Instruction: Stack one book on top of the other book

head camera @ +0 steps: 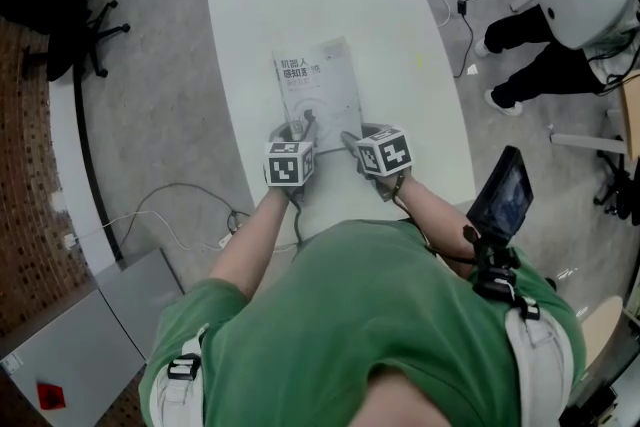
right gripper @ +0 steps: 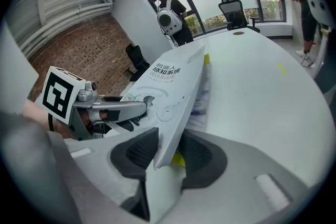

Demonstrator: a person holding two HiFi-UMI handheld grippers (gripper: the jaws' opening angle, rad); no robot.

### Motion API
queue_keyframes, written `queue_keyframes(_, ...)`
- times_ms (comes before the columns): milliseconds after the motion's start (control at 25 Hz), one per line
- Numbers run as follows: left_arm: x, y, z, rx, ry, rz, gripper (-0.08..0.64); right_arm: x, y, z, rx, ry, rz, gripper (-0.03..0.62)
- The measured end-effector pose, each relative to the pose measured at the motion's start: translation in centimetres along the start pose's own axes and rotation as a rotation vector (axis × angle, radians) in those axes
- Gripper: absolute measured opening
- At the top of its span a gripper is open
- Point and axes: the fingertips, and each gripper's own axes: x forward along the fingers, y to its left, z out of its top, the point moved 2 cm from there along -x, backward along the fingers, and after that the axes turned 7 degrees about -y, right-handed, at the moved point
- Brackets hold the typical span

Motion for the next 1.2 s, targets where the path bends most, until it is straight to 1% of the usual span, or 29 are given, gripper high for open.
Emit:
queue_keyframes(200,0.3,0.1,0.0,0.031,-0.01,0.017,0.132,0.0,-0.6,0.0,-0.016,0.0,-0.027,0.156)
queue_keyframes(360,0.4,0.3,1.0,0.077,-0.031,0.063,0.157,-0.1,-1.1,0.3,-0.042,0.003,-0.057,0.167)
queue_keyframes(480,0.1,0.8,0.8,0.122,-0.007,0.119,0.207,-0.1,-1.2,0.1,-0.056,0.016,-0.071,0.167)
queue_keyframes(600,0.1,1.6,0.6,0.185,0.014,0.187,0.307,-0.1,-1.4,0.0,-0.076,0.022,-0.088,0.169)
queue_keyframes(680,0.3,1.8,0.9,0.241,0.015,0.207,0.321,-0.1,-1.6,0.2,-0.089,0.018,-0.096,0.179)
queue_keyframes(760,0.5,1.6,1.0,0.272,0.008,0.205,0.319,-0.1,-1.8,0.3,-0.098,0.018,-0.103,0.181)
queue_keyframes(920,0.2,1.6,0.6,0.248,0.001,0.195,0.318,-0.2,-1.7,0.1,-0.105,0.021,-0.105,0.184)
queue_keyframes(1000,0.1,1.7,0.6,0.225,-0.003,0.179,0.318,-0.3,-1.9,0.2,-0.123,0.016,-0.12,0.19)
queue_keyframes(1120,-0.2,1.9,-0.1,0.164,-0.001,0.13,0.318,-0.5,-2.4,0.3,-0.151,0.006,-0.145,0.19)
queue_keyframes(1200,-0.5,2.1,-0.7,0.116,0.001,0.095,0.318,-0.7,-2.6,0.2,-0.142,0.007,-0.148,0.19)
